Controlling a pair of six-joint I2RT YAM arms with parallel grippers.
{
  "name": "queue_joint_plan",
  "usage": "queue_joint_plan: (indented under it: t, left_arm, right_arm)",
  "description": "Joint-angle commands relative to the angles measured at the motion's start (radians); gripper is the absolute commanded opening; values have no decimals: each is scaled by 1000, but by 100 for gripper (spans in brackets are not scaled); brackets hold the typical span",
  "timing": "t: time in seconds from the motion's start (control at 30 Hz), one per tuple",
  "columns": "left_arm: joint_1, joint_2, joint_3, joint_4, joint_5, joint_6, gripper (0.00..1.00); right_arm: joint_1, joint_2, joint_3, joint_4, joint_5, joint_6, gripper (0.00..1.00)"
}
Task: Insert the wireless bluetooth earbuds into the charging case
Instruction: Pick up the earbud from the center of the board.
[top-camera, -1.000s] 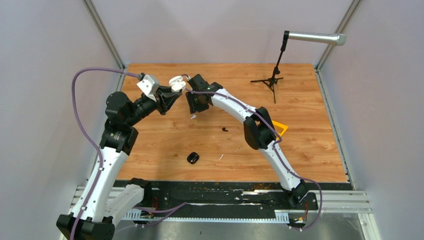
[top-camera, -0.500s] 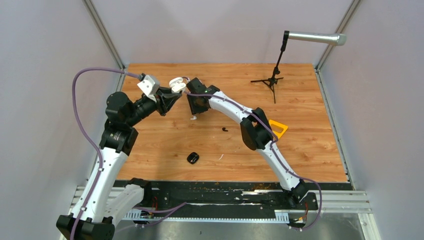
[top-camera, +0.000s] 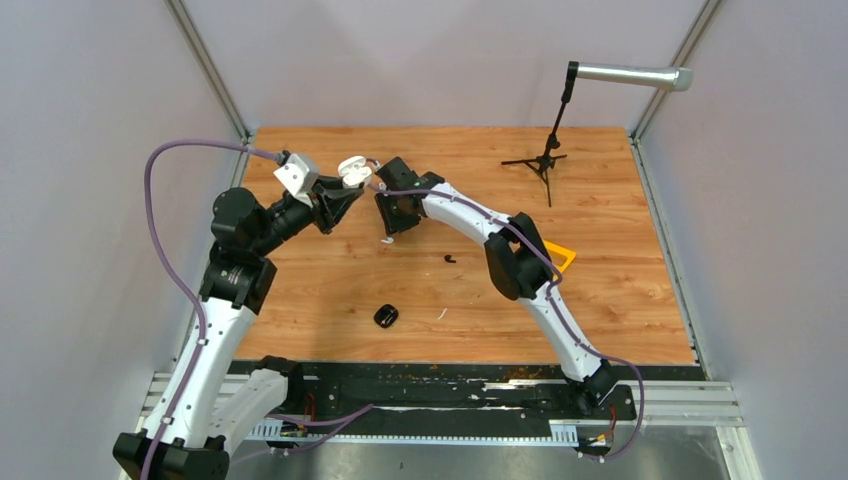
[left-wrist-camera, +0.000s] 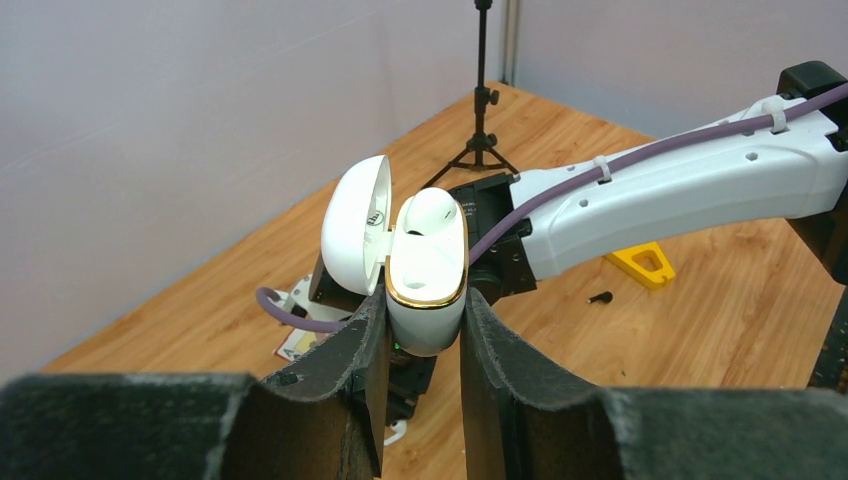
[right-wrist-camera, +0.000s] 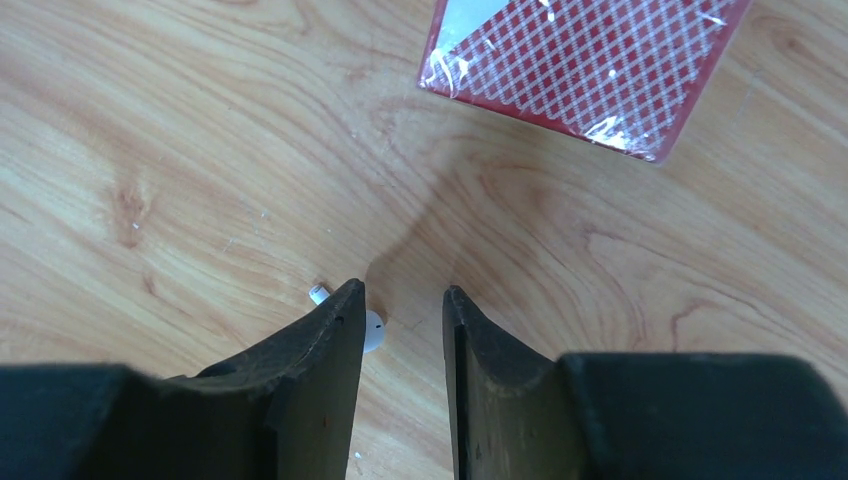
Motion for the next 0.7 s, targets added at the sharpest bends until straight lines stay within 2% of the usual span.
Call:
queue_joint_plan:
  t: [0.0,0.27,0.47,0.67]
  left_arm:
    - [8,-17,-13,59,8,-8,0]
    - [8,-19,-21,65,14,-13,0]
    - [8,-14,-17,64,19,-16,0]
    - [8,-13,-15,59,21,-15,0]
  right_arm:
    - [-17,-53,-13,13,-81,-21,35]
    - [-18,-67,-6,30,-217,13,38]
    - [-4,-52,-8,-1,-112,21,37]
    - [8,-59,-25,-34,-26,-3,25]
